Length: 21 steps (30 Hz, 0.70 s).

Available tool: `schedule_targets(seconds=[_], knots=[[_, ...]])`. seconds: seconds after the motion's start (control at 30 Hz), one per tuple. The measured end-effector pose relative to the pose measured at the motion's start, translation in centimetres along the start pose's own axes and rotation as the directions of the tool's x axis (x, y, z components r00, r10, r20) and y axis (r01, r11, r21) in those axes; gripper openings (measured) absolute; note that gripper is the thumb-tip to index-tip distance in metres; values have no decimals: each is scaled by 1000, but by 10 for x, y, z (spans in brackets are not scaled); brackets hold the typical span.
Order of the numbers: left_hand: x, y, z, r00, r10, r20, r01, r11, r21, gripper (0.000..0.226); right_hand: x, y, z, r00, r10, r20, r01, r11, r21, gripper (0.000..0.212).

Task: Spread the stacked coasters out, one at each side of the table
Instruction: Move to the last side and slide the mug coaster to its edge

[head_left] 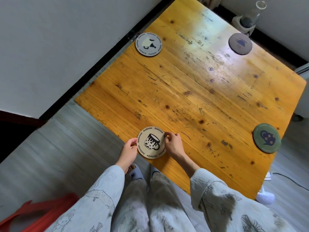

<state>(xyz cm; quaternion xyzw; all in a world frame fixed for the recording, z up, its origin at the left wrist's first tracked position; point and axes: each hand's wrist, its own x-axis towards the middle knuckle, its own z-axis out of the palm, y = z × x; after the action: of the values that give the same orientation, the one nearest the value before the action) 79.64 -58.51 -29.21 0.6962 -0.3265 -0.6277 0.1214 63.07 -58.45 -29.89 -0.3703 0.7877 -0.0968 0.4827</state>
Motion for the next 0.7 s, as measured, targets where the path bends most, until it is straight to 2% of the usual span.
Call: schedule_targets(seconds=[0.17, 0.3, 0.37, 0.47, 0.53, 0.6, 0.7], knots=[[3, 3, 2, 1000, 19, -22, -17, 997, 76, 40, 2, 2, -4, 1000, -10, 26, 10, 1000, 7, 38], [9, 9, 6, 991, 124, -40, -104, 935, 339, 41, 8, 8, -18, 999, -35, 8, 35, 999, -9, 39], [12, 16, 11, 974, 222, -31, -176, 841, 511, 46, 14, 14, -30, 995, -80, -55, 77, 996, -53, 39], [24, 29, 19, 935, 351, 41, -256, 593, 764, 65, 25, 30, -51, 964, -191, -185, 136, 952, -275, 44], [35, 39, 28, 931, 341, 131, -278, 429, 859, 83, 35, 42, -65, 953, -231, -193, 125, 887, -444, 59], [46, 47, 37, 934, 296, 202, -294, 311, 904, 97, 45, 53, -75, 966, -206, -156, 93, 839, -536, 74], [57, 52, 45, 947, 225, 231, -283, 242, 928, 108, 57, 66, -84, 981, -161, -111, 69, 817, -573, 85]])
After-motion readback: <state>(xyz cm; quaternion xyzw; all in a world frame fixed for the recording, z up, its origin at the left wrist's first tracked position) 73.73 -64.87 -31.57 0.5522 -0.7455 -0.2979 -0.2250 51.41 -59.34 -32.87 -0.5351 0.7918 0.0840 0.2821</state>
